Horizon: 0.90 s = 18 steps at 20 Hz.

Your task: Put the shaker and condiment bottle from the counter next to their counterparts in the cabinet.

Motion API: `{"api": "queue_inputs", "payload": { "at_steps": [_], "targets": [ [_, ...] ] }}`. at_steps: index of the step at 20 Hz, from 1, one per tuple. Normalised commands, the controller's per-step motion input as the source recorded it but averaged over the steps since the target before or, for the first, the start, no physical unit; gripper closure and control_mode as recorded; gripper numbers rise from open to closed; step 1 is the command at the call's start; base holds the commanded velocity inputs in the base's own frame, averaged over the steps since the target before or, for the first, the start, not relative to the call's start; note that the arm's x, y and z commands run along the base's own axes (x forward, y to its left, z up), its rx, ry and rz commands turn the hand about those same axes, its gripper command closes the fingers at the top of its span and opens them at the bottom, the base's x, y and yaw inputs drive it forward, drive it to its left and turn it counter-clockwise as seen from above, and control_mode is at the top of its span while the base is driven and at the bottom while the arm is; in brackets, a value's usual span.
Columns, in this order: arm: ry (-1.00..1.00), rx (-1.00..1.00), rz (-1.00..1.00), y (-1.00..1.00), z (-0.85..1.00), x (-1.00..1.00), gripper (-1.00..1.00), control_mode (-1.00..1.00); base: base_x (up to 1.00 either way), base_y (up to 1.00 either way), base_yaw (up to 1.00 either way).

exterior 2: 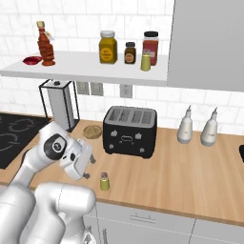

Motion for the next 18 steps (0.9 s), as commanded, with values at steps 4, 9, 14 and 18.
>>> {"api": "queue_inputs", "payload": {
  "at_steps": [4,9,14,18],
  "targets": [
    [-0.05,0.00,0.00,-0.07,-0.59,0.00,-1.00,-1.00,0.00,0.00,0.00],
    [-0.04,0.00,-0.01,-0.32,-0.52,-0.07,-1.00,-1.00,0.00,0.00,0.00],
    [0.00,0.01,-0.04,-0.39,-0.49,-0.14,-1.00,-1.00,0.00,0.00,0.00],
    [0.00,0.00,-0.06,-0.26,-0.41,-0.06,-1.00,-1.00,0.00,0.00,0.00]
  ]
}}
